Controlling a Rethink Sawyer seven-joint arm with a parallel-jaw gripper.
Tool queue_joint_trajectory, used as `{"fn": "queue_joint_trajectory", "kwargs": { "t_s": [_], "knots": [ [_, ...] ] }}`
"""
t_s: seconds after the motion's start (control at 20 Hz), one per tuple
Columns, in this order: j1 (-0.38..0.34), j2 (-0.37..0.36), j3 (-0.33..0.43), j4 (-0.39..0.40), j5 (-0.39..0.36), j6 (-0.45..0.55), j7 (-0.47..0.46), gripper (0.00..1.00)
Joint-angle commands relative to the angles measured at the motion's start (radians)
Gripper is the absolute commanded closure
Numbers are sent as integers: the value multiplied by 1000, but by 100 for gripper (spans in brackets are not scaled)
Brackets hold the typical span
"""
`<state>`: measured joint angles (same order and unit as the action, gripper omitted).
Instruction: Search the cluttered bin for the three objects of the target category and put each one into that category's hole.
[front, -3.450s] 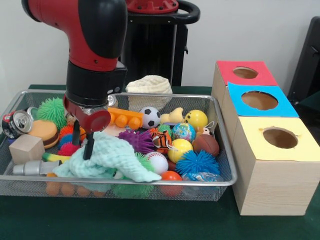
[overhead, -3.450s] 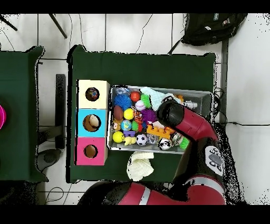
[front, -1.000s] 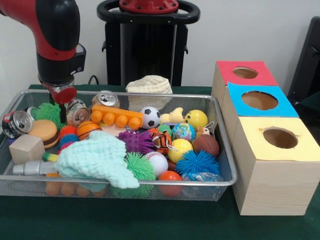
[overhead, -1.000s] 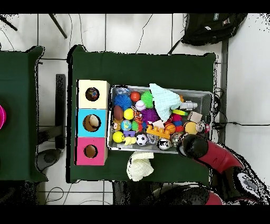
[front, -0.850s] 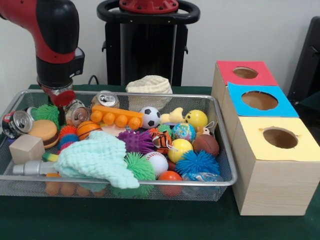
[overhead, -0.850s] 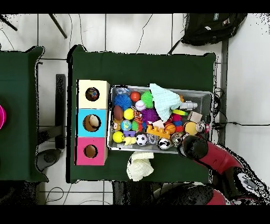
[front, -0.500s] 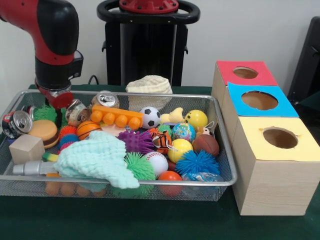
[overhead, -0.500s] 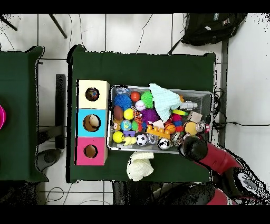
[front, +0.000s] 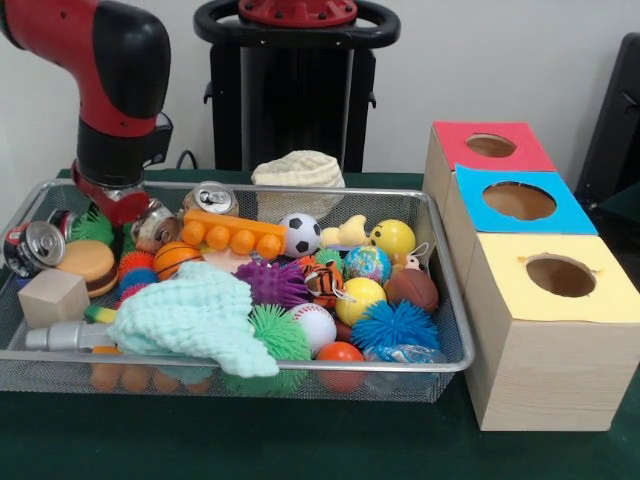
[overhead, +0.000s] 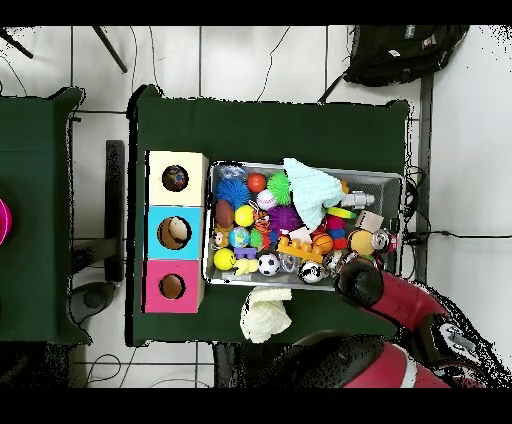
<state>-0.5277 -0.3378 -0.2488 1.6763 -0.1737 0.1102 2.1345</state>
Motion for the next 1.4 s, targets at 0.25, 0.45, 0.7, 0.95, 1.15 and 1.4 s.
{"fn": "queue_joint_trajectory", "kwargs": {
  "t_s": [0.25,0.45,0.7,0.95,1.15,1.4],
  "knots": [
    [108,246,-62,-92,46,-192,156,0],
    [152,317,-121,-136,111,-270,175,0],
    [87,286,-47,-117,79,-260,130,100],
    [37,248,9,-112,68,-146,94,100],
    [25,236,21,-110,66,-129,87,100],
    [27,247,14,-137,60,-163,84,100]
  ]
}}
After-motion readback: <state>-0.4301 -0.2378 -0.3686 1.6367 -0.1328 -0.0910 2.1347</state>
